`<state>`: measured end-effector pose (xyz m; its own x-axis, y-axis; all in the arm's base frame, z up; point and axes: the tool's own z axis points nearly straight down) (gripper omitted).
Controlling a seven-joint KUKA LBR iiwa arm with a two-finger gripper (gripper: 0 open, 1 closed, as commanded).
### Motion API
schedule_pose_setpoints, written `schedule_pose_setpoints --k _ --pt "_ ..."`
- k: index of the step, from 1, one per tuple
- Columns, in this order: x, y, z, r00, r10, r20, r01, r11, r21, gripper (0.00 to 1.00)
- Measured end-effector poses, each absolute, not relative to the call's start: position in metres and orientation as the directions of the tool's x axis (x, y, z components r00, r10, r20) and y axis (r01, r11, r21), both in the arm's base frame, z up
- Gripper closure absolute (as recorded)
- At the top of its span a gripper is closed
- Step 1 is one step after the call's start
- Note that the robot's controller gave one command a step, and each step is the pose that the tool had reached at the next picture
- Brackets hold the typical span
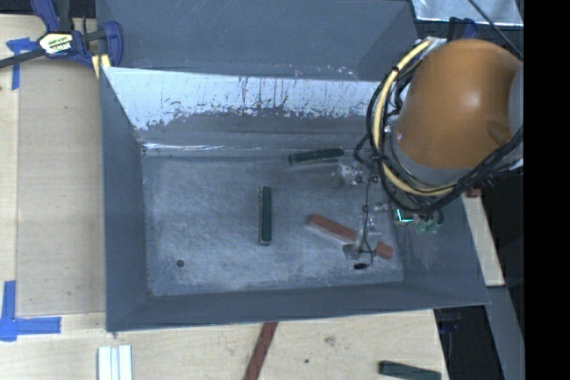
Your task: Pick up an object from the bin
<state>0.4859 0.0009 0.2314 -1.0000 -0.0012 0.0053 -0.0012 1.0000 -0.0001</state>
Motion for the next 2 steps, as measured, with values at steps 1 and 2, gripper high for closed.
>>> schedule_pose_setpoints --k 1,2 --pt "0.488 0.001 0.235 -1.000 -0.001 -0.003 -0.001 1.000 0.000 0.00" --pt "0.509 -0.054 0.186 -0.990 0.138 -0.009 0.138 0.990 0.001 0.00"
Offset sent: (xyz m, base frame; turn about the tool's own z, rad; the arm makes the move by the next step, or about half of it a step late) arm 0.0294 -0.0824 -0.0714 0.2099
